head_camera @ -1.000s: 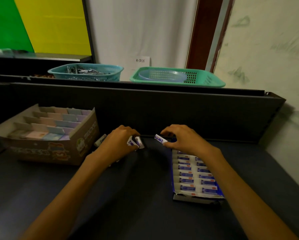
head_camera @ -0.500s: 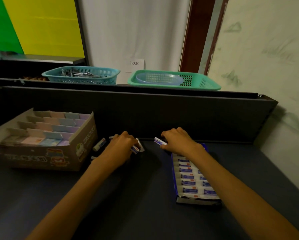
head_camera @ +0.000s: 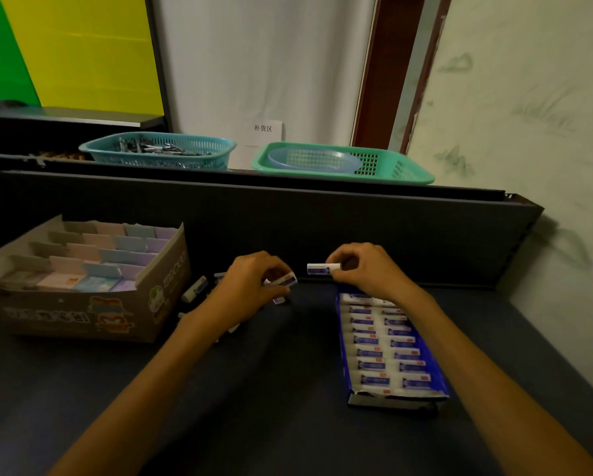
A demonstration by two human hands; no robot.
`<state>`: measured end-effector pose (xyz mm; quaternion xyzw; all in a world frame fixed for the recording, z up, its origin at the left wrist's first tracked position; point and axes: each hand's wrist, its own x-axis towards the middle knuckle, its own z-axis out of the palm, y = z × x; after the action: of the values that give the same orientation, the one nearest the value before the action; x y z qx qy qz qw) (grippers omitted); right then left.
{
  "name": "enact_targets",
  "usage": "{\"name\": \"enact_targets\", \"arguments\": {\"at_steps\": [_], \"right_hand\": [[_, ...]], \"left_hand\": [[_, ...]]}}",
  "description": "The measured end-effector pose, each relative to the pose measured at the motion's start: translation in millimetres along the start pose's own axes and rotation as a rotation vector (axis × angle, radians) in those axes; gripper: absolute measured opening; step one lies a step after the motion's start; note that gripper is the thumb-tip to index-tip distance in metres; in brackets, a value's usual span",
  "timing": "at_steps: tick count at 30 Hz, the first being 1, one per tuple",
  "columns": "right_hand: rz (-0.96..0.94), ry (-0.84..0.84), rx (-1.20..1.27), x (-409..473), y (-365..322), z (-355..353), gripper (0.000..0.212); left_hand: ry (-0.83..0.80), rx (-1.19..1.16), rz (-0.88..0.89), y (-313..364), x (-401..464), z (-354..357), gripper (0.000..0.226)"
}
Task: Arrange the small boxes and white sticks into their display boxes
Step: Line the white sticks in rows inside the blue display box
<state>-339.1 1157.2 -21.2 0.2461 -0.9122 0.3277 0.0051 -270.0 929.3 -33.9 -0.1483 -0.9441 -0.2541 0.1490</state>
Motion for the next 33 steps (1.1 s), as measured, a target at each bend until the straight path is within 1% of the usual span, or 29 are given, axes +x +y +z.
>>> {"name": "enact_targets", "arguments": {"at_steps": [6, 12, 14, 17, 21, 25, 30, 33], "right_hand": [[0.002, 0.018, 0.191, -31.4, 17.3, -19.1, 0.019], [0.041, 0.092, 0.44, -53.8, 32.7, -32.8, 0.021], [0.039, 0.113, 0.489, -59.1, 36.5, -36.5, 0.021], [0.024, 0.093, 0.49, -65.7, 42.2, -40.2, 0.023], [0.007, 0.025, 0.46, -70.7, 48.6, -42.5, 0.032], [-0.052, 0.04, 0.41, -71.3, 55.9, -41.8, 0.041], [-0.102, 0.043, 0.371, -67.5, 61.2, -44.2, 0.026], [-0.094, -0.002, 0.383, -66.2, 66.4, -45.5, 0.026]], "left_hand": [[0.021, -0.135, 0.001, 20.2, 4.7, 8.3, 0.033], [0.008, -0.072, 0.056, 41.6, 14.2, 21.9, 0.035], [0.008, -0.065, 0.076, 47.5, 16.6, 26.3, 0.034], [0.007, -0.083, 0.101, 56.0, 20.4, 32.1, 0.033], [-0.011, -0.098, 0.079, 64.8, 26.3, 40.8, 0.033], [-0.021, -0.081, 0.08, 68.9, 31.0, 50.8, 0.033], [0.003, -0.006, 0.106, 69.7, 37.9, 61.6, 0.034], [-0.019, 0.017, 0.133, 70.2, 40.2, 65.6, 0.036]]}}
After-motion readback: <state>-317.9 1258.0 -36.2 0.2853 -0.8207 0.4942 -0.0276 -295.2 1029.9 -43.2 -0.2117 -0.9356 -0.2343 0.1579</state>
